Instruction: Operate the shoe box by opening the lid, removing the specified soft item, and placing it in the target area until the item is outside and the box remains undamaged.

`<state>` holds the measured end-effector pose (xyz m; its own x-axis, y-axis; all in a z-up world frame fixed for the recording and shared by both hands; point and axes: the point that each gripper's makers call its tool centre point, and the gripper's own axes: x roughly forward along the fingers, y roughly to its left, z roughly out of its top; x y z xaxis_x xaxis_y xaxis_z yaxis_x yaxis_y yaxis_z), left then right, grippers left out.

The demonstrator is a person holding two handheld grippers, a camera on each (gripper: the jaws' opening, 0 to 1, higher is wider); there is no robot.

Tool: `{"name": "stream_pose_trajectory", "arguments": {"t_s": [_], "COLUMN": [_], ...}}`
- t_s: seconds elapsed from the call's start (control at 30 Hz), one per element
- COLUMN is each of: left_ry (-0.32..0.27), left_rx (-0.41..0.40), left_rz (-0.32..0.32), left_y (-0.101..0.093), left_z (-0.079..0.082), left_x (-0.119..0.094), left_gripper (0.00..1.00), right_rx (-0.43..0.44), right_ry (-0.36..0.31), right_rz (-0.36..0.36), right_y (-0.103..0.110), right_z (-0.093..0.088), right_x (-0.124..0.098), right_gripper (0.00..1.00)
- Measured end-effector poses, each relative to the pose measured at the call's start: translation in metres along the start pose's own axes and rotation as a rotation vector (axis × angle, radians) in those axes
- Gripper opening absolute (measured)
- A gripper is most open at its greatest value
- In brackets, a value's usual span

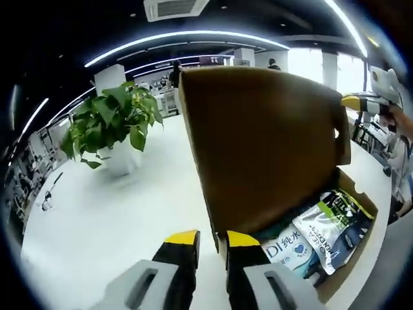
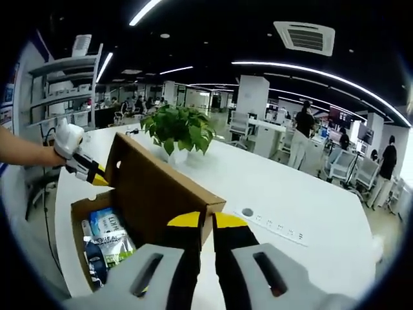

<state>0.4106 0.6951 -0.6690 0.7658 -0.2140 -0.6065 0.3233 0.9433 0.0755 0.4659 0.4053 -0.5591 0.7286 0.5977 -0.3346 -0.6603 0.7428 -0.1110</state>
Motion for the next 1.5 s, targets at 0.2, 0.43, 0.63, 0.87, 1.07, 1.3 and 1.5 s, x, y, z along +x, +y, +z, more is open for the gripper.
{"name": "stream_pose_trajectory", "arguments": {"t_s": [0.2,0.43,0.63,0.87,1.07,1.3,1.5], "left_ry": [-0.017,-0.024,-0.03,-0.025,-0.02,-0.012,-0.01], "left_rx": [0.013,0.024,0.002,-0.012,-0.022,-0.03,-0.032], "left_rz": [0.036,0.033,0.03,0.033,0.029,0.033,0.031], "left_y": [0.005,0.002,0.002,0.004,0.004,0.005,0.007], "left_z": [0.004,0.007,0.008,0.008,0.008,0.008,0.009], "left_x": [0.005,0.01,0.01,0.011,0.011,0.013,0.015], "left_gripper": [0.09,0.02,0.02,0.01,0.01,0.01,0.01], "right_rx": [0.027,0.041,0.059,0.081,0.11,0.151,0.195], "right_ry": [-0.004,-0.006,-0.008,0.009,0.021,0.082,0.132], "right_rz": [-0.009,-0.021,-0.028,-0.018,-0.025,-0.026,-0.015], "right_y": [-0.006,-0.012,-0.018,-0.019,-0.017,-0.004,0.013], "right_z": [-0.002,-0.004,-0.006,-0.014,-0.024,-0.059,-0.086], "right_x": [0.007,0.016,0.023,0.029,0.026,0.018,0.012], "right_gripper": [0.04,0.04,0.04,0.05,0.08,0.08,0.07]}}
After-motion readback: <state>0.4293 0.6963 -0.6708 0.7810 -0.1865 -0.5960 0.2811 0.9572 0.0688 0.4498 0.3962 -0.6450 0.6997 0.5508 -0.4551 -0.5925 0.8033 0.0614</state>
